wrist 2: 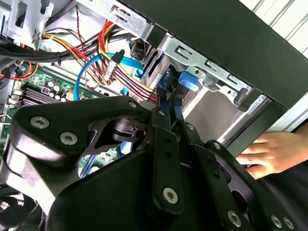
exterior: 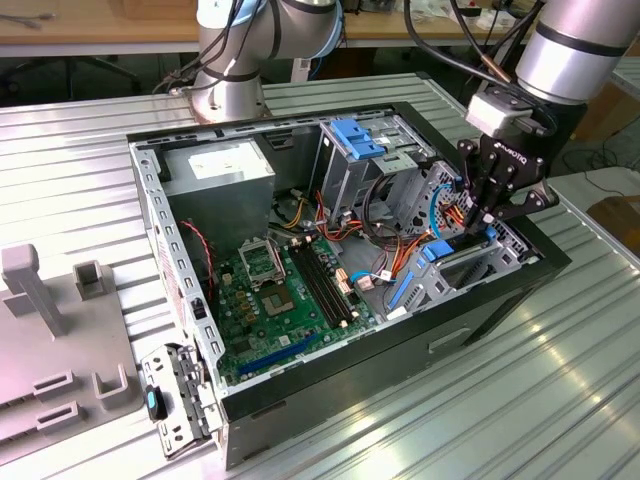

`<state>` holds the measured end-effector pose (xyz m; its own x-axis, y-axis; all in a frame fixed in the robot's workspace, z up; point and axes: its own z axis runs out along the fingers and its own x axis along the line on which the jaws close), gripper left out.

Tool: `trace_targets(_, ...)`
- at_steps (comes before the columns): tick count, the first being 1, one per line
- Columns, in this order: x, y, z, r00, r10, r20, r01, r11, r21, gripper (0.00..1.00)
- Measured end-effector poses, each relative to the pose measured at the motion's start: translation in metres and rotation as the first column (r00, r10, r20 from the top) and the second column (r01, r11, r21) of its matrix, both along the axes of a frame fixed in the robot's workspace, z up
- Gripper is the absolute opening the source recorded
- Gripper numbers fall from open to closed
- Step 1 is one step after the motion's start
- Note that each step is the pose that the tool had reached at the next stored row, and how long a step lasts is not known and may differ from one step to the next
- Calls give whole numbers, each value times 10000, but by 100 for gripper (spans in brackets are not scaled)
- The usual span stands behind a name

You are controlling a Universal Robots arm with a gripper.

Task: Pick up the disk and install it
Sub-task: 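Insert the first disk wire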

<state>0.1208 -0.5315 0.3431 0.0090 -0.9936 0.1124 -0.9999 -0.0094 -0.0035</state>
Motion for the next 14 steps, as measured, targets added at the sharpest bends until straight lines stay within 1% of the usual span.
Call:
trace_targets(2, 0, 0, -7, 10000, 0, 2, 0, 10000, 24, 17)
trace_targets(3, 0, 0, -8, 10000, 0, 2, 0, 10000, 71, 17)
trace_targets(5, 0, 1, -10, 10000, 0, 2, 0, 9999, 103, 17)
trace_targets(10, 0, 0, -16, 10000, 0, 2, 0, 9999, 122, 17)
trace_targets(14, 0, -1, -30, 10000, 0, 2, 0, 9999, 159, 17)
